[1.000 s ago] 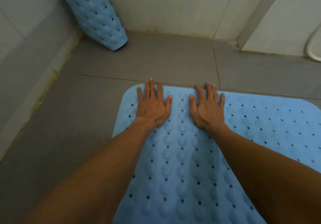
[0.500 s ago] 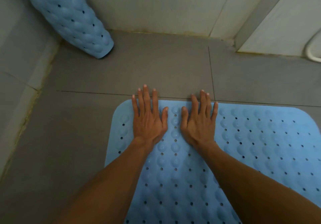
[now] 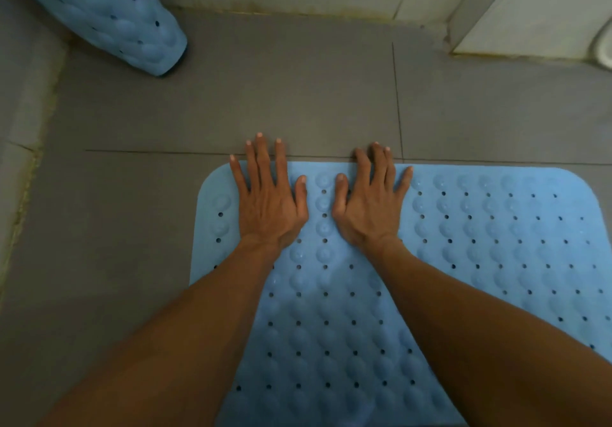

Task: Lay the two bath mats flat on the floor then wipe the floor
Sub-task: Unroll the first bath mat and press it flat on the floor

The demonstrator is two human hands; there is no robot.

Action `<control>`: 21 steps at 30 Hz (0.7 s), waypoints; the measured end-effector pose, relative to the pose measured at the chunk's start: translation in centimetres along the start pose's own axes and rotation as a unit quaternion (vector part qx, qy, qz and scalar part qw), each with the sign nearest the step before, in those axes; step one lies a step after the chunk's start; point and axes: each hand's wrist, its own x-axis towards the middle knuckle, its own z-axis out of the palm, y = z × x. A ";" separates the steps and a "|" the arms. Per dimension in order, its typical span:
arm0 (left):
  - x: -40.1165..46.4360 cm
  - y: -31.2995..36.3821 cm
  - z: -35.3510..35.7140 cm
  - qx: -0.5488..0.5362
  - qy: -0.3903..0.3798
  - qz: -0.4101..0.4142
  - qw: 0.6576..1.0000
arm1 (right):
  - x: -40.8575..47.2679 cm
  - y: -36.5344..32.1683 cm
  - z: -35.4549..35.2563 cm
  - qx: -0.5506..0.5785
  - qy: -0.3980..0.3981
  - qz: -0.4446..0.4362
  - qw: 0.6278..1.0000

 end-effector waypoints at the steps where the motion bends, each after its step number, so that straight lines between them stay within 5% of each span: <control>1: -0.2 0.0 0.1 -0.002 0.007 0.002 1.000 | -0.2 0.0 0.1 0.011 0.012 0.000 1.000; 11: -1.3 1.0 0.1 0.045 0.044 0.000 0.998 | -1.7 2.3 -1.5 0.304 0.050 -0.038 0.950; 21: -7.5 18.2 3.3 -0.064 0.012 0.054 0.996 | -6.5 23.4 -7.0 0.015 0.001 -0.035 0.999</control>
